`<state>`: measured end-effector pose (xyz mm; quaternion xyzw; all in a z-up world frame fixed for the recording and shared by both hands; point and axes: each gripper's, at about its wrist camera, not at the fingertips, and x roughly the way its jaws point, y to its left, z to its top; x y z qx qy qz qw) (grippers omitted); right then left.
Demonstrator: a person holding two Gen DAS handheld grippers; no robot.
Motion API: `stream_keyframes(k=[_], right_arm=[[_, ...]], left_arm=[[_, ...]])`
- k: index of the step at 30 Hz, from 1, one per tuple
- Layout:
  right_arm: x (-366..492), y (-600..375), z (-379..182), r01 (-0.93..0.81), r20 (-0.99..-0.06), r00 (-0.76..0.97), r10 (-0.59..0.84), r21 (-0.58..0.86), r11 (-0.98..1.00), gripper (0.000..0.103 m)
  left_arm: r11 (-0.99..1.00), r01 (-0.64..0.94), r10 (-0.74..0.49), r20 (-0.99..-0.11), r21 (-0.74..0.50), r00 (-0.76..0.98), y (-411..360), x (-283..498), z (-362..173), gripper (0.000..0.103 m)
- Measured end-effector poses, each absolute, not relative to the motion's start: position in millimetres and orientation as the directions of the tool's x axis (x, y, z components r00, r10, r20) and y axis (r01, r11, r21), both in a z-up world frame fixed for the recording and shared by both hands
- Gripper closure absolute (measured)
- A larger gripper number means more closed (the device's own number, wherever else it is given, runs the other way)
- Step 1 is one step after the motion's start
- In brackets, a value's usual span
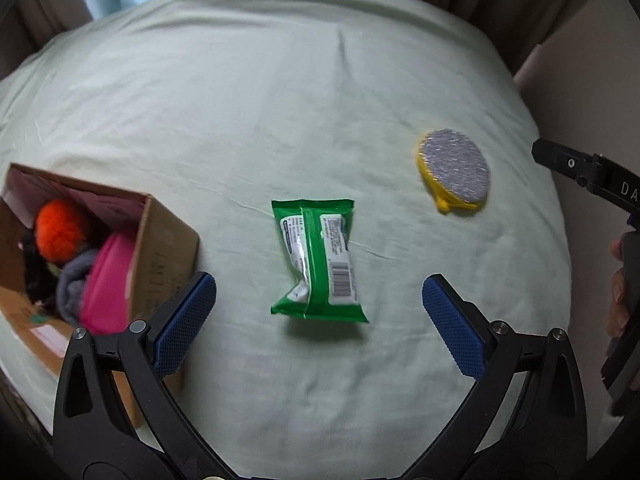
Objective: Organize soft objects
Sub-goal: 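Grasp the green wipes pack with the left tool while the right tool grasps the glitter sponge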
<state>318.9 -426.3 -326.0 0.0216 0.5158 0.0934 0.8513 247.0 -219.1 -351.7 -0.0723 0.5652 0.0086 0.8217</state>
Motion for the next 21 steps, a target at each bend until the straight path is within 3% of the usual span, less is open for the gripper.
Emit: stream_keyframes(k=[9, 14, 21], right_arm=[[370.4, -408.4, -417.1, -0.149, -0.930, 0.314, 0.189, 0.148, 0.978, 0.005], [384.3, -403.7, -441.0, -0.144, -0.944, 0.278, 0.176, 0.140, 0.980, 0.005], [381.8, -397.8, -451.8, -0.178, -0.946, 0.296, 0.133, 0.082, 0.981, 0.005]], left_arm=[[0.987, -0.119, -0.071, -0.960, -0.107, 0.271, -228.4, 285.2, -419.9, 0.000], [0.990, -0.111, -0.063, -0.971, -0.090, 0.232, -231.4, 293.5, -443.6, 0.001], [0.994, -0.085, -0.045, -0.978, -0.064, 0.206, -231.7, 303.5, -460.8, 0.009]])
